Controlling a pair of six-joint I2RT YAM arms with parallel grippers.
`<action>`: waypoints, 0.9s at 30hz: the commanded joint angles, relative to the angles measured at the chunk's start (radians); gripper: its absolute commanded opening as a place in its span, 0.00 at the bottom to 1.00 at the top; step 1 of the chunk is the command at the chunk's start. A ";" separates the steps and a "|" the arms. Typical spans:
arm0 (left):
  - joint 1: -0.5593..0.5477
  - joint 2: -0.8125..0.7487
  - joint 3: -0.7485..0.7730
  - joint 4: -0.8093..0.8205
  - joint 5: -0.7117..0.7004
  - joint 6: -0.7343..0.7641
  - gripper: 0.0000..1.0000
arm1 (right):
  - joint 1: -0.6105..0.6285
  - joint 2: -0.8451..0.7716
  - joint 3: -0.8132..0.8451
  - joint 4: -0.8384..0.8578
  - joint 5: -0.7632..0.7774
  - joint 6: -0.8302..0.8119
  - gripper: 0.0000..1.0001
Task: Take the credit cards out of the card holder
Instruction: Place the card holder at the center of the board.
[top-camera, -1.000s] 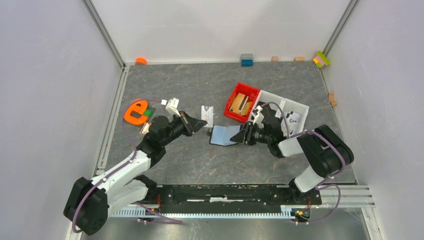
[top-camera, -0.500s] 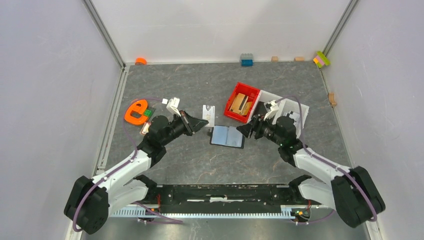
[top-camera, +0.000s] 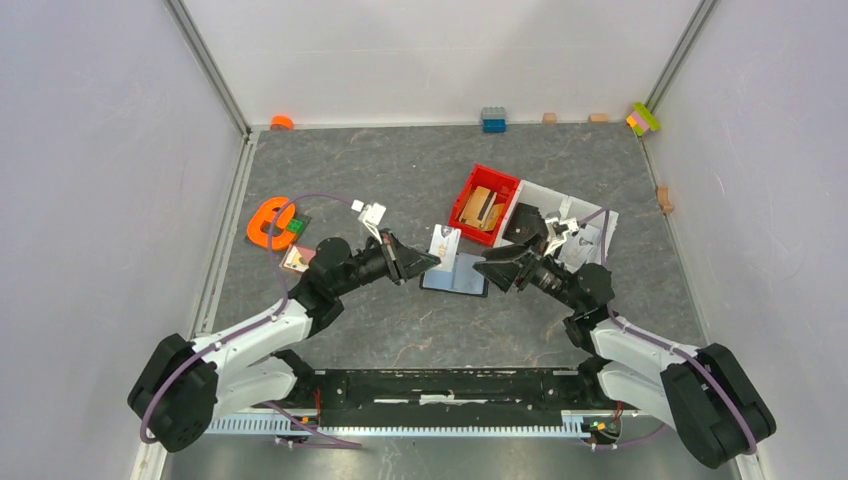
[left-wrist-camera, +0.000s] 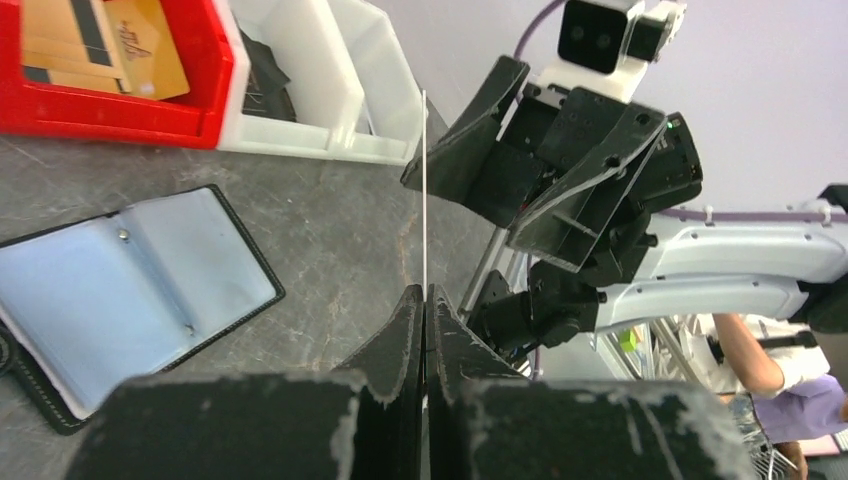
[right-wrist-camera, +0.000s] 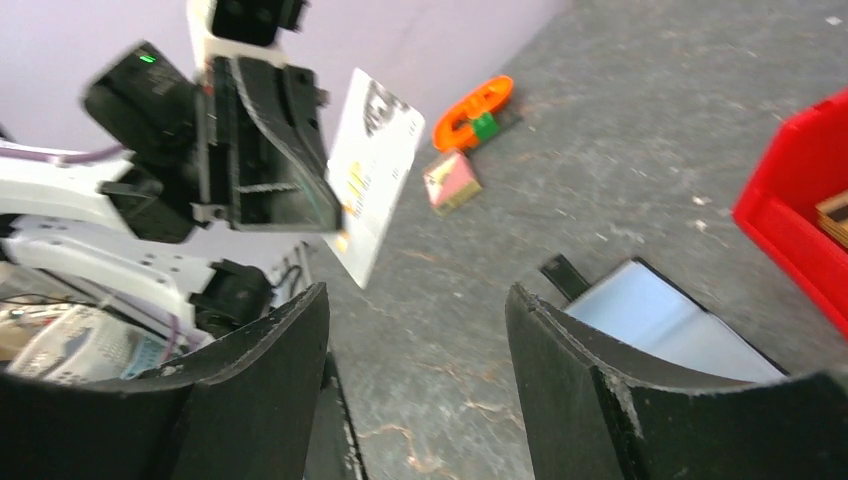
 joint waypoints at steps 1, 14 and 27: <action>-0.051 0.005 0.044 0.034 -0.007 0.085 0.02 | 0.003 0.029 -0.025 0.312 -0.059 0.137 0.70; -0.132 0.033 0.076 0.054 0.027 0.136 0.02 | 0.050 0.107 -0.015 0.450 -0.090 0.206 0.57; -0.145 0.048 0.075 0.103 0.062 0.126 0.02 | 0.096 0.113 0.019 0.345 -0.079 0.136 0.42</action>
